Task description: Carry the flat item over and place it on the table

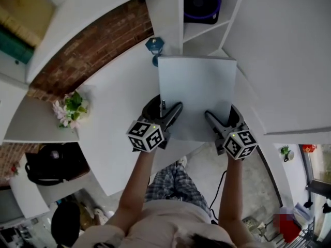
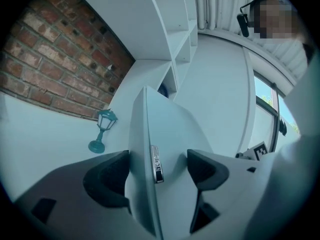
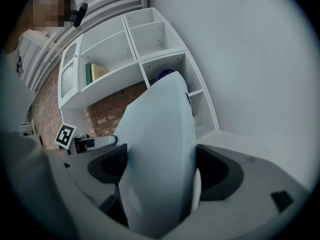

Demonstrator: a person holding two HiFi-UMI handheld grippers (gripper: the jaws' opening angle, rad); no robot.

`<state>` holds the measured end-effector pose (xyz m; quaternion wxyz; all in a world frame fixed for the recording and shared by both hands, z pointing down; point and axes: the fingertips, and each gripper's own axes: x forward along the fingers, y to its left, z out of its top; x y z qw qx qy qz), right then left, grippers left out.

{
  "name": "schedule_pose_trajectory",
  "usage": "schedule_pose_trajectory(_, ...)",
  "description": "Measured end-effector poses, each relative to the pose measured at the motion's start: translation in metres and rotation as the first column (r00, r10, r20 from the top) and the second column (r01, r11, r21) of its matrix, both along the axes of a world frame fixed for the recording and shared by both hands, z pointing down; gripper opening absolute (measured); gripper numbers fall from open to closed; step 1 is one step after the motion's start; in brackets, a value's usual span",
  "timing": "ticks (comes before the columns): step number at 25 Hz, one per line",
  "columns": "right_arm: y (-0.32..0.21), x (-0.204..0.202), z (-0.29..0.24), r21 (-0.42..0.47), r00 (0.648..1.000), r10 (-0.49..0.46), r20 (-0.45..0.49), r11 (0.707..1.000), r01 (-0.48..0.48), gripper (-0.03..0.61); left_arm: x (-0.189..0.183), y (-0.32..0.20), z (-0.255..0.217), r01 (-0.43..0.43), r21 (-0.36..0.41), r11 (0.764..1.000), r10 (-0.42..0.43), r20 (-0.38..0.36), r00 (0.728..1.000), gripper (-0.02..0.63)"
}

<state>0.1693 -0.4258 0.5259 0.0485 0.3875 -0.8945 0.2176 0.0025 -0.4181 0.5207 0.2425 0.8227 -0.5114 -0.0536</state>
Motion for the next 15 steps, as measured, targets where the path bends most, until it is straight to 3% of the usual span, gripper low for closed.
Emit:
schedule_pose_trajectory(9, -0.012, -0.011, 0.052, -0.143, 0.999, -0.011, -0.042, 0.990, 0.005, 0.443, -0.011, -0.010, 0.056, 0.021, -0.131, 0.991, -0.025, -0.028, 0.999, 0.350)
schedule_pose_trajectory(15, -0.021, -0.018, 0.081, -0.259, 0.997, -0.037, -0.069, 0.966, 0.018, 0.443, -0.018, -0.016, 0.084, 0.039, -0.215, 0.976, -0.047, -0.032, 0.998, 0.350)
